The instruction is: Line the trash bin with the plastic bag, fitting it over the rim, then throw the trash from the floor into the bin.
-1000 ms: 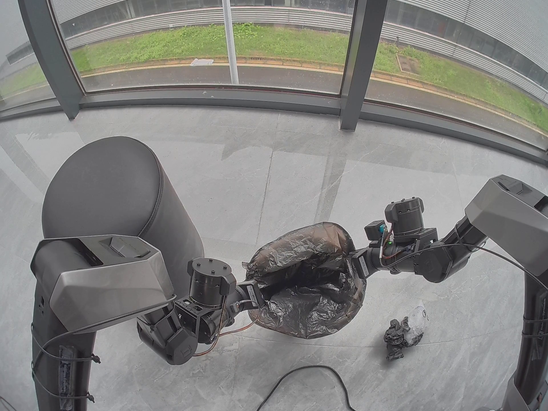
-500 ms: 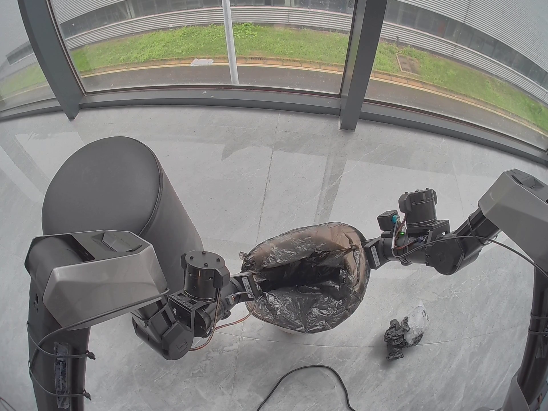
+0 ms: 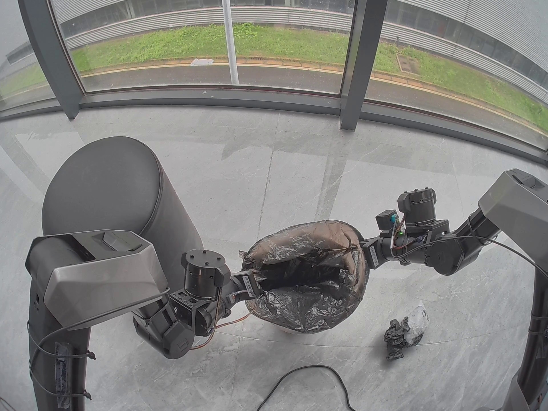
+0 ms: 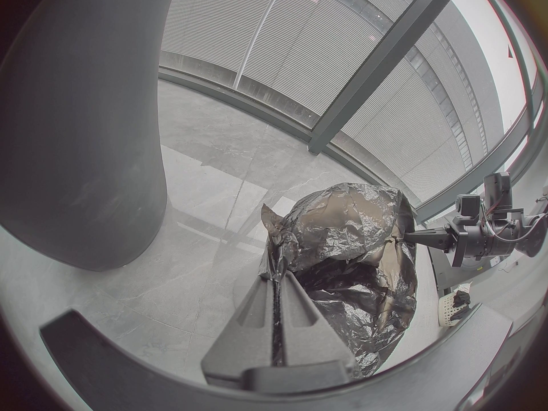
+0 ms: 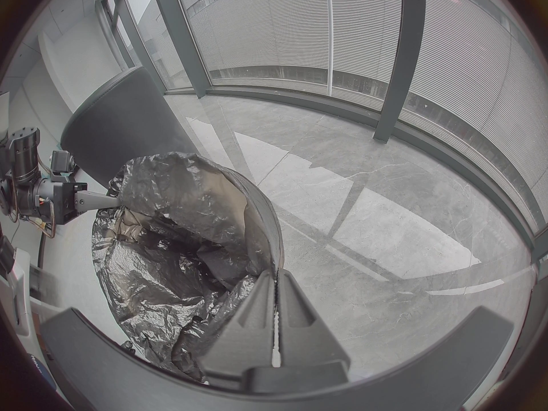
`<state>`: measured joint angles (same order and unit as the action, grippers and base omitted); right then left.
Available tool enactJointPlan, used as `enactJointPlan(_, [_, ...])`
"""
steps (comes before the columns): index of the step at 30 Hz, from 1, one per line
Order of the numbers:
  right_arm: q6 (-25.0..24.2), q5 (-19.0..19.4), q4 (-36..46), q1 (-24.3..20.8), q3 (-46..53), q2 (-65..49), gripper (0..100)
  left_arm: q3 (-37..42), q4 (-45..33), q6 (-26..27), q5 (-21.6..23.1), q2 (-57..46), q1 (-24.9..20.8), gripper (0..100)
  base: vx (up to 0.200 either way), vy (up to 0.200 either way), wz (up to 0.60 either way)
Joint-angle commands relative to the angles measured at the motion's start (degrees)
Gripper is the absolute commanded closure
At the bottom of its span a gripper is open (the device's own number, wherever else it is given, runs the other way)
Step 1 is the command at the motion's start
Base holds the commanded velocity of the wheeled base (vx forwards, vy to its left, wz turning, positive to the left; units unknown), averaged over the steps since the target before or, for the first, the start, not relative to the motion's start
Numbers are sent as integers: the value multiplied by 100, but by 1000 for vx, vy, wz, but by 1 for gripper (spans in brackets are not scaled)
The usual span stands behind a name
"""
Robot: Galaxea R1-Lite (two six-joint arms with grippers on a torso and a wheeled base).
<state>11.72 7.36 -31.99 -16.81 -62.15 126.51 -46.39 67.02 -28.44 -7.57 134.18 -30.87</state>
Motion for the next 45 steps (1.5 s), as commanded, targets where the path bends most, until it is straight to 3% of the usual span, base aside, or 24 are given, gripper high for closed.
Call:
enactJointPlan(1, [6,-7,0,55,-8,31,100,-99,-14,23,1,29,2,100,0,0,0])
enactJointPlan(38, [94,46,0,125,-518,875,100,-415,4,93,-8,310,98,100,0,0,0])
enactJointPlan(39, [94,37,-9,134,-518,884,0,-415,4,93,-8,328,98,100,0,0,0])
enactJointPlan(45, [112,20,-264,134,-526,875,0,-327,-14,84,-25,310,98,100,0,0,0])
